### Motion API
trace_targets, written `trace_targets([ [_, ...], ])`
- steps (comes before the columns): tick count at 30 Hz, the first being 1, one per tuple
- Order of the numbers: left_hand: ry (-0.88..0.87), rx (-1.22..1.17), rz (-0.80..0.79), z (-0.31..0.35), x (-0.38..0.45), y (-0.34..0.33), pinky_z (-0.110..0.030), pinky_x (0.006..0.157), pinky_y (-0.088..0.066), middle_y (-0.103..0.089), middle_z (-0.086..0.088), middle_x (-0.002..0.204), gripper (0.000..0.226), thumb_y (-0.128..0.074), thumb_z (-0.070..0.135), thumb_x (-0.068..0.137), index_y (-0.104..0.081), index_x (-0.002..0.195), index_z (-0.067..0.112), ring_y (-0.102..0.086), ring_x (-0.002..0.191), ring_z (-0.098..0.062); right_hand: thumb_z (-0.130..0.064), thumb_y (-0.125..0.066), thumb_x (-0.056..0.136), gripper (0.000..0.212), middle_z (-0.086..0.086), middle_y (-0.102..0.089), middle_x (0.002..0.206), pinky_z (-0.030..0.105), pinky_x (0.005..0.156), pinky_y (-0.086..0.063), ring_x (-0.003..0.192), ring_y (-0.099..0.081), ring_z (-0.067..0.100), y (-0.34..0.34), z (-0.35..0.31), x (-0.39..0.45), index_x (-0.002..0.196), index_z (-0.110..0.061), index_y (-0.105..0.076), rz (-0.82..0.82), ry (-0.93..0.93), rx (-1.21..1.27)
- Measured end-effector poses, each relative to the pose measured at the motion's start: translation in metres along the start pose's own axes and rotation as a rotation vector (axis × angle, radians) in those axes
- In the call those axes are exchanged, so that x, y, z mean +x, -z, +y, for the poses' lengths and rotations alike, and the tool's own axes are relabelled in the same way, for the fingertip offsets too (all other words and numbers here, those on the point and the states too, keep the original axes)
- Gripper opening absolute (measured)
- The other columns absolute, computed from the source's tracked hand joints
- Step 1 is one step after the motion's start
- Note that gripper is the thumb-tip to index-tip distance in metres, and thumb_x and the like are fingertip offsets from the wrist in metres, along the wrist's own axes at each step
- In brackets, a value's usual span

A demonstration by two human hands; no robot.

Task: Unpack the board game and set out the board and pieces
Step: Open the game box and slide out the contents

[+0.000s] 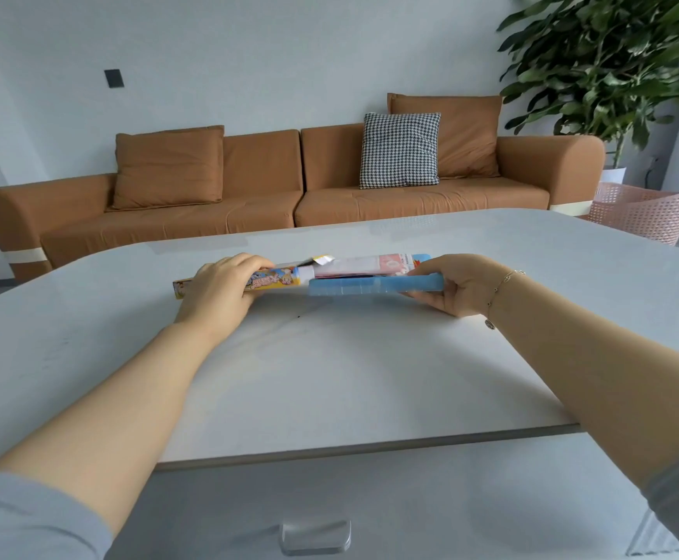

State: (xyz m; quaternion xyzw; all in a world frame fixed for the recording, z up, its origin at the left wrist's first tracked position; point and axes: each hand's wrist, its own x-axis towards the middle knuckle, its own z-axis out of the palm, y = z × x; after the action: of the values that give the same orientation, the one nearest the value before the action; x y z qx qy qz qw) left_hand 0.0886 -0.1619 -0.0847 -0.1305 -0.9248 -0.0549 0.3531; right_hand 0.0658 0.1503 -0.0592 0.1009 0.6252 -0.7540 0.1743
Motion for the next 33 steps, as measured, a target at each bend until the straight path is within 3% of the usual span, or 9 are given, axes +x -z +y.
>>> trace_targets([
  [4,0.098,-0.121,0.028,-0.008,-0.005,0.0,-0.038,0.084,-0.046,-0.066,-0.001,0.11,0.037,-0.073,0.006,0.078,-0.063,0.111,0.018,-0.061,0.1,-0.027,0.004,-0.057,0.087,0.009,0.013,-0.06,0.103,0.034,0.047,-0.057,0.085,-0.065,0.025,0.006,-0.002,0.002,0.091,-0.003,-0.052,0.031,0.006,-0.023],
  [7,0.135,-0.3,0.016,-0.005,-0.007,0.002,-0.03,0.086,-0.045,-0.064,0.002,0.107,0.039,-0.073,0.0,0.076,-0.064,0.11,0.016,-0.06,0.099,-0.02,0.0,-0.059,0.088,0.013,0.013,-0.061,0.096,0.03,0.038,-0.053,0.068,-0.067,0.024,0.009,-0.001,0.003,0.098,-0.004,-0.052,0.045,0.024,-0.002],
  [12,0.269,-0.479,0.027,0.006,-0.002,0.006,-0.021,0.082,-0.038,-0.061,0.007,0.098,0.037,-0.07,-0.005,0.076,-0.064,0.105,0.018,-0.056,0.094,-0.014,0.0,-0.061,0.085,0.015,0.013,-0.054,0.103,0.026,0.04,-0.053,0.072,-0.06,0.022,0.011,0.0,0.012,0.096,-0.007,-0.053,0.181,0.182,0.012],
  [17,0.36,-0.56,0.03,0.005,0.004,0.009,-0.029,0.084,-0.043,-0.062,0.006,0.093,0.038,-0.073,-0.001,0.075,-0.06,0.092,0.03,-0.058,0.093,-0.018,-0.018,-0.059,0.085,0.021,0.006,-0.044,0.083,0.029,0.065,-0.042,0.076,-0.049,0.023,0.008,-0.001,0.014,0.098,-0.008,-0.047,0.379,0.315,-0.347],
  [20,0.403,-0.619,-0.013,0.001,0.006,0.011,-0.032,0.084,-0.045,-0.064,0.011,0.087,0.039,-0.075,0.002,0.074,-0.062,0.082,0.038,-0.058,0.088,-0.018,-0.028,-0.054,0.083,0.024,0.008,-0.042,0.102,0.034,0.088,-0.036,0.114,-0.042,0.031,0.004,-0.001,0.016,0.1,-0.012,-0.047,0.465,0.295,-0.589],
  [24,0.415,-0.757,-0.05,0.005,0.009,0.015,-0.022,0.078,-0.044,-0.066,0.0,0.094,0.04,-0.074,-0.004,0.074,-0.066,0.095,0.028,-0.058,0.088,-0.016,-0.033,-0.053,0.084,0.042,0.01,-0.041,0.131,0.039,0.102,-0.032,0.128,-0.03,0.03,-0.008,-0.002,0.012,0.12,-0.012,-0.047,0.55,0.404,-0.988],
  [28,0.431,-0.845,-0.111,0.01,0.009,0.02,-0.019,0.078,-0.044,-0.067,-0.006,0.099,0.04,-0.072,-0.009,0.073,-0.065,0.104,0.015,-0.059,0.088,-0.016,-0.031,-0.064,0.082,0.069,0.004,-0.031,0.149,0.038,0.112,-0.027,0.137,-0.026,0.025,-0.032,-0.003,0.002,0.143,-0.019,-0.035,0.164,1.099,-1.292],
  [30,0.433,-0.875,-0.17,0.014,0.009,0.025,-0.01,0.069,-0.043,-0.068,0.009,0.078,0.037,-0.069,-0.011,0.074,-0.065,0.099,0.016,-0.059,0.075,-0.003,-0.032,-0.066,0.082,0.065,0.002,-0.037,0.145,0.033,0.11,-0.029,0.133,-0.032,0.021,-0.052,0.0,-0.005,0.141,-0.022,-0.039,-0.031,1.224,-1.273],
  [33,0.451,-0.916,-0.206,0.016,0.009,0.029,-0.002,0.05,-0.034,-0.051,0.012,0.05,0.026,-0.065,-0.016,0.074,-0.061,0.077,0.009,-0.048,0.047,0.004,-0.031,-0.056,0.091,0.03,-0.001,-0.061,0.115,0.031,0.088,-0.044,0.107,-0.054,0.018,-0.075,0.006,-0.009,0.12,-0.023,-0.059,-0.04,1.312,-1.228],
])
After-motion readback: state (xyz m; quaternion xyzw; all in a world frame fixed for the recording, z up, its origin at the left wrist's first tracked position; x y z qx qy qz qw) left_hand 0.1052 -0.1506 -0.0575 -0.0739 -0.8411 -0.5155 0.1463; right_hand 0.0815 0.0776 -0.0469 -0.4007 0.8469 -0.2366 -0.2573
